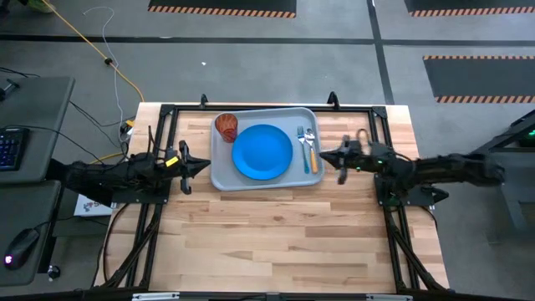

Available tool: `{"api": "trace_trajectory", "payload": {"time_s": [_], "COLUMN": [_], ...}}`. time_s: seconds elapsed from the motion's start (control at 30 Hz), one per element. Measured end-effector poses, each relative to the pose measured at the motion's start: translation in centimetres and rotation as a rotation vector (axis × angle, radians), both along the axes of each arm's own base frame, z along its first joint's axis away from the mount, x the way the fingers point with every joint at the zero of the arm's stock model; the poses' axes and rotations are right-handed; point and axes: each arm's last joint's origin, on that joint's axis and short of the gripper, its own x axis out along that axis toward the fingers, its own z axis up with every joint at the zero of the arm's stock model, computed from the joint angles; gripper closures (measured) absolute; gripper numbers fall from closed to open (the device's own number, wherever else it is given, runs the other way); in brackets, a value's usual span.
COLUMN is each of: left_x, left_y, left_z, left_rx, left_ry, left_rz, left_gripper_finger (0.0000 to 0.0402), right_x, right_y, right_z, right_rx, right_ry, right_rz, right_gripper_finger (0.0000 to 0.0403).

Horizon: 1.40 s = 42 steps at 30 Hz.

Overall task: Pick and place plate/cup/fork/spoon on tray
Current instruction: Return to Home Position

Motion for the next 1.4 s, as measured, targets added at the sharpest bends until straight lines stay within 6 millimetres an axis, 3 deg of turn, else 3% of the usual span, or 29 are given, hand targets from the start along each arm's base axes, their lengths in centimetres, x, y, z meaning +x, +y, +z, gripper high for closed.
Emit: {"api": "trace_trajectory", "payload": {"time_s": [0.37,0.7,0.93,1.4], "left_x": [0.0,0.0,0.0,0.0], "left_y": [0.0,0.0,0.0,0.0], "left_z": [0.0,0.0,0.0,0.0], "left_rx": [0.003,0.003,0.003,0.003], "left_ry": [0.004,0.004,0.004,0.004], "left_rz": [-0.004,-0.007,-0.007,-0.007], "left_gripper_finger": [0.0397,0.0396,0.0396,0.0396], "right_x": [-2.7,-4.5,-4.8,-4.5], "right_y": [1.6,2.7,3.5,3.6], "right_z": [0.8,-0.3,0.2,-0.3], "right_rx": [-0.028,0.019,-0.055,-0.096], "right_ry": [0.008,0.115,0.067,0.130], "right_rz": [0.040,0.068,0.098,0.116], "right_gripper_finger": [0.0403,0.0403,0.0403,0.0403]}}
